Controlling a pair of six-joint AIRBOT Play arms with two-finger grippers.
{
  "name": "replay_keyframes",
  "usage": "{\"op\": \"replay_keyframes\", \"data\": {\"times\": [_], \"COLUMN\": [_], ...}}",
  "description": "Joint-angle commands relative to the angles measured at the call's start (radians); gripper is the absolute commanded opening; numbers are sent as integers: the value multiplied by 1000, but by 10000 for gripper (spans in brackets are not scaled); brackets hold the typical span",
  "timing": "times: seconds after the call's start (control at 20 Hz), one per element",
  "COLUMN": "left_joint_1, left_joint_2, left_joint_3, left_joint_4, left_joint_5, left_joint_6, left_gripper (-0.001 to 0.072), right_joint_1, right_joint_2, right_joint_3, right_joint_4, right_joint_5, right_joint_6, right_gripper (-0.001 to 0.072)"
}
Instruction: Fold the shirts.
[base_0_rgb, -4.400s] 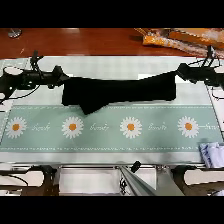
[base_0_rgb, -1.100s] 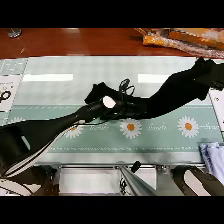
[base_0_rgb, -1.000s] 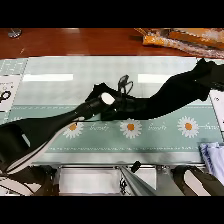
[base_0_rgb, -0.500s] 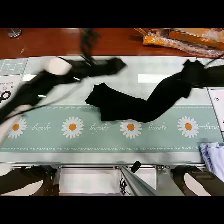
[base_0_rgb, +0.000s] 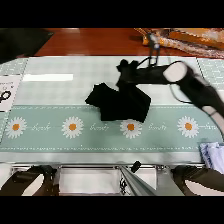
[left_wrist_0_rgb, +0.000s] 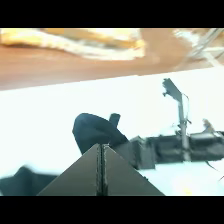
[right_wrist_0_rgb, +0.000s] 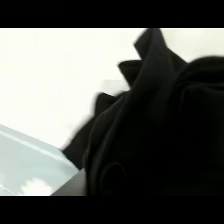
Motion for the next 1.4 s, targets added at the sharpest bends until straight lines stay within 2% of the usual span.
{"op": "replay_keyframes", "data": {"times": [0.0,0.05,0.1,0.15,0.25,0.3,0.4,0.55,0.7,0.8,0.85,0.9,1.0,1.05,1.15,1.3,1.35], "left_joint_1": [57,57,57,57,57,57,57,57,57,57,57,57,57,57,57,57,57], "left_joint_2": [106,119,126,126,119,114,108,101,93,82,76,69,61,60,60,60,60], "left_joint_3": [0,0,0,0,0,0,0,0,0,-3,-12,-21,-42,-55,-81,-99,-100], "left_joint_4": [136,141,141,142,152,159,187,251,294,309,309,309,309,309,309,309,309], "left_joint_5": [-159,-171,-175,-179,-178,-178,-179,-179,-180,-193,-200,-216,-252,-262,-268,-268,-268], "left_joint_6": [-75,-79,-87,-93,-92,-92,-92,-92,-92,-93,-92,-92,-93,-93,-112,-130,-130], "left_gripper": [23,23,23,23,23,24,23,25,25,25,27,40,185,204,199,198,197], "right_joint_1": [101,120,135,144,137,121,60,-94,-292,-438,-525,-607,-762,-820,-853,-779,-745], "right_joint_2": [-98,-111,-119,-122,-121,-116,-88,5,115,164,181,195,217,218,217,191,168], "right_joint_3": [0,0,0,0,6,11,11,11,11,5,-15,-51,-175,-253,-403,-542,-559], "right_joint_4": [151,168,180,196,207,206,180,-13,-327,-504,-503,-462,-265,-127,79,191,240], "right_joint_5": [-178,-209,-227,-228,-167,-111,21,240,499,671,729,756,744,724,642,511,483], "right_joint_6": [-15,-19,-19,-20,-41,-72,-114,-107,-81,-127,-170,-191,-217,-241,-293,-353,-379], "right_gripper": [34,95,260,359,376,434,445,445,444,446,480,513,539,540,540,547,570]}}
